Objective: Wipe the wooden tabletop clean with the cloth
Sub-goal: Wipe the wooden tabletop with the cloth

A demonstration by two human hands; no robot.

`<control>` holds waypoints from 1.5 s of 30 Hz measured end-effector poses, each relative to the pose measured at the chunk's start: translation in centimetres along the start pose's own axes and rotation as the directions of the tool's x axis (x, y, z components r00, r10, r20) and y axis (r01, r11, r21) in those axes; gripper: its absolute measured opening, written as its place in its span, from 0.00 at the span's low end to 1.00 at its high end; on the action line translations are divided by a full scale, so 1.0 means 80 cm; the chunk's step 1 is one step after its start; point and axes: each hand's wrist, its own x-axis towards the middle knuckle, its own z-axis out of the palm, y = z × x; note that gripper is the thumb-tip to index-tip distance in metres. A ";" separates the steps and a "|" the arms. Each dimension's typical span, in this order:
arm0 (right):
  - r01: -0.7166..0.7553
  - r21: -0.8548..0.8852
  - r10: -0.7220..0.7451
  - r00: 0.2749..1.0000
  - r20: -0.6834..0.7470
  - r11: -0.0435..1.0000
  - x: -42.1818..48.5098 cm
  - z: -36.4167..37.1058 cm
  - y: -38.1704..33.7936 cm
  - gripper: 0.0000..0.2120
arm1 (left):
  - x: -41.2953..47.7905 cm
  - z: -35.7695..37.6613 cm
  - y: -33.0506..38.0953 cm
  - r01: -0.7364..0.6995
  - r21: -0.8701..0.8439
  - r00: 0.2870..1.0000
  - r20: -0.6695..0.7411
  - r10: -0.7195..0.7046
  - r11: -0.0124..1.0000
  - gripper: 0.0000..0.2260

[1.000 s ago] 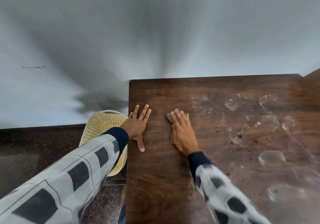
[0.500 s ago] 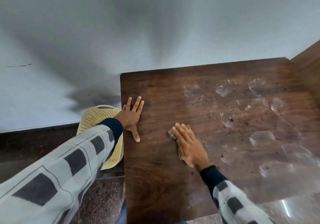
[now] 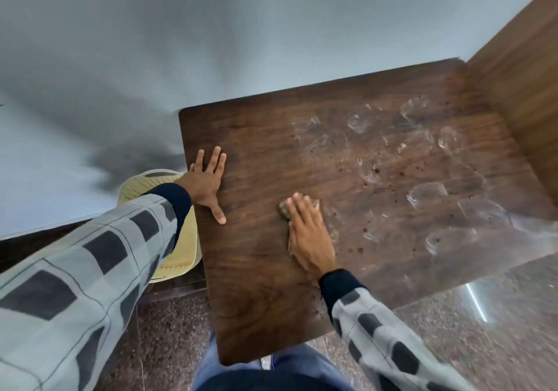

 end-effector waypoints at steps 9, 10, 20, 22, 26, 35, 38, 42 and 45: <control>-0.129 -0.025 0.128 0.992 -0.016 0.991 -0.050 0.001 0.015 0.28 | -0.008 -0.004 0.007 0.013 0.018 1.000 0.007 -0.013 1.000 0.77; -0.138 -0.011 0.138 0.990 -0.019 0.990 -0.055 0.008 0.000 0.27 | -0.009 -0.004 0.008 0.013 0.026 1.000 0.002 -0.013 1.000 0.77; -0.205 0.015 0.206 0.975 -0.089 0.979 -0.088 0.007 0.008 0.26 | -0.011 -0.005 0.010 0.029 0.062 1.000 -0.010 -0.028 0.998 0.76; -0.177 0.033 0.179 0.980 -0.087 0.984 -0.086 0.007 0.004 0.25 | -0.019 -0.007 0.020 0.048 0.082 0.999 -0.016 -0.047 0.995 0.75; -0.157 0.029 0.158 0.985 -0.074 0.987 -0.087 0.001 0.015 0.25 | -0.047 0.002 0.077 -0.098 0.175 0.993 -0.045 0.107 0.980 0.71; 0.074 0.007 -0.074 0.997 0.009 0.997 -0.134 0.004 0.015 0.25 | -0.058 0.080 0.167 -0.192 0.163 0.981 0.032 0.189 0.968 0.72; 0.382 -0.074 -0.372 0.920 0.124 0.921 -0.172 -0.002 0.057 0.27 | -0.060 0.081 0.162 -0.192 0.147 0.981 0.010 0.192 0.970 0.72; -0.086 0.005 0.086 0.996 -0.014 0.996 -0.156 -0.003 0.038 0.27 | -0.059 0.082 0.162 -0.195 0.129 0.981 0.007 0.196 0.972 0.73; 0.080 -0.012 -0.080 0.997 -0.005 0.997 -0.181 0.020 0.002 0.27 | -0.060 0.083 0.163 -0.185 0.121 0.982 -0.006 0.187 0.975 0.72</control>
